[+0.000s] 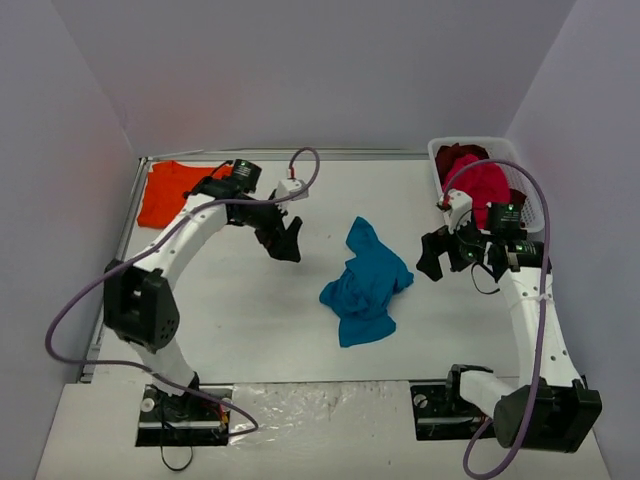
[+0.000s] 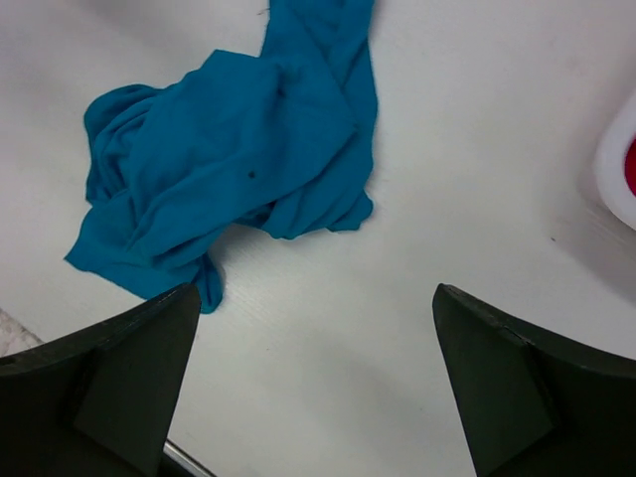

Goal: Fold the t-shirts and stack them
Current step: Move the tshirt to the center of the board, then flatten out the tshirt

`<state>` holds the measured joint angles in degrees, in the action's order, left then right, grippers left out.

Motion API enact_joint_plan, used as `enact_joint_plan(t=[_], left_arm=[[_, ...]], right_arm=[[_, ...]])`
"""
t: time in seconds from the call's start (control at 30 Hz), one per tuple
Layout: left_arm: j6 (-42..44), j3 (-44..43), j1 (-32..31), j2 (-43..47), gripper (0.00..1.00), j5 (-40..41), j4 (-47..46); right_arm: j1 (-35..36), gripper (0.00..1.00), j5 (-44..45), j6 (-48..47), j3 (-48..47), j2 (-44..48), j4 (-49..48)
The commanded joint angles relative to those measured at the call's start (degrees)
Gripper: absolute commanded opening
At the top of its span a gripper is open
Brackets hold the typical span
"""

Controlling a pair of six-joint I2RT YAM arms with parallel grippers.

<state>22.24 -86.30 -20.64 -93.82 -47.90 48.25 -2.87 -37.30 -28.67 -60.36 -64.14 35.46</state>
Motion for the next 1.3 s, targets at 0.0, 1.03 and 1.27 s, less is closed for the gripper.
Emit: enact_joint_plan(t=[0.0,1.03,1.27], left_arm=[[-3.6,-6.1,-5.0,-6.4,1.0,-5.0,1.4],[-31.4,-27.9,-17.8,-38.5,0.76,-18.0,-21.5],[-31.1,-29.4,-18.9,-40.5,0.7,-18.3,-20.8]], right_arm=[[-4.0,1.0,-0.3,4.5,4.4,3.0,-6.9],[-9.8,1.0,-3.5,5.7,5.8,3.6,-8.7],[-9.7,1.0,-3.3,5.8,5.8,3.5,-8.7]])
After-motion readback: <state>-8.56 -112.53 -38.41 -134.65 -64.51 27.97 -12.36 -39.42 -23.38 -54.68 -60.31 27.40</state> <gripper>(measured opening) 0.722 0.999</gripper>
